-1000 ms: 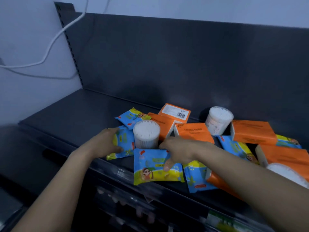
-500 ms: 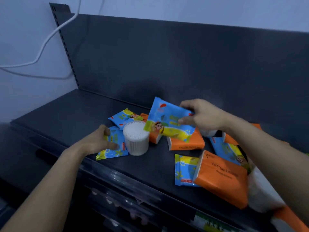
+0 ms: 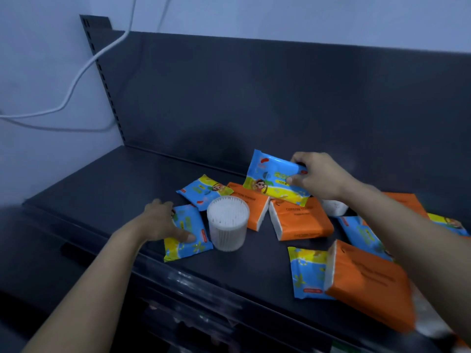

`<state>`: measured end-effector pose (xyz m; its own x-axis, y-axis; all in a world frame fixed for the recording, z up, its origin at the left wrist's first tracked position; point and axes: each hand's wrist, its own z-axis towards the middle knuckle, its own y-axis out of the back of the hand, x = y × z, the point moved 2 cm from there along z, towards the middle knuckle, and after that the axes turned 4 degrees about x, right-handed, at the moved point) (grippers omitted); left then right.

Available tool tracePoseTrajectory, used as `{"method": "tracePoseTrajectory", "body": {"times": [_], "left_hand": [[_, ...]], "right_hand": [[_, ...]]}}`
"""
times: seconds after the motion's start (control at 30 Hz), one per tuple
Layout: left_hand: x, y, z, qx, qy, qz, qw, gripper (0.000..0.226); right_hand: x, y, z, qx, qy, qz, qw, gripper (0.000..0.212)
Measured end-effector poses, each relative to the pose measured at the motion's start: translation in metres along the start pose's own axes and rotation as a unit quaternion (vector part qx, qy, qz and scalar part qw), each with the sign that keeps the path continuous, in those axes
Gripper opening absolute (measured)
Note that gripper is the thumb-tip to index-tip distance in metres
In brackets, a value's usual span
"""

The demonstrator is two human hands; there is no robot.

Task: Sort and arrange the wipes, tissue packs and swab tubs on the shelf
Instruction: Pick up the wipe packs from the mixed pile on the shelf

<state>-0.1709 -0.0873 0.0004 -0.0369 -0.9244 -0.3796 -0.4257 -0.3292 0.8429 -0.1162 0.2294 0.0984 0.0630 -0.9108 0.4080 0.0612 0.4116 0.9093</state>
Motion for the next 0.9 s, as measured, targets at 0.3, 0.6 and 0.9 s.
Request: {"method": "tracePoseTrajectory", "body": {"times": [0.3,0.6,0.9], "left_hand": [[0.019,0.063,-0.024,-0.084,-0.034,-0.278,0.956,0.021],[-0.049,0.087,-0.013,-0.122,-0.166,-0.453,0.867,0.022],[-0.142,0.064,0.051,-0.071,-0.279,-0.441,0.850,0.035]], "right_hand": [[0.001,-0.007,0.009,0.001,0.000,0.009,1.000,0.012],[-0.021,0.021,0.009,-0.078,-0.022,0.002,0.997,0.018],[-0.060,0.051,0.000,-0.181,-0.074,-0.062,0.979,0.021]]}}
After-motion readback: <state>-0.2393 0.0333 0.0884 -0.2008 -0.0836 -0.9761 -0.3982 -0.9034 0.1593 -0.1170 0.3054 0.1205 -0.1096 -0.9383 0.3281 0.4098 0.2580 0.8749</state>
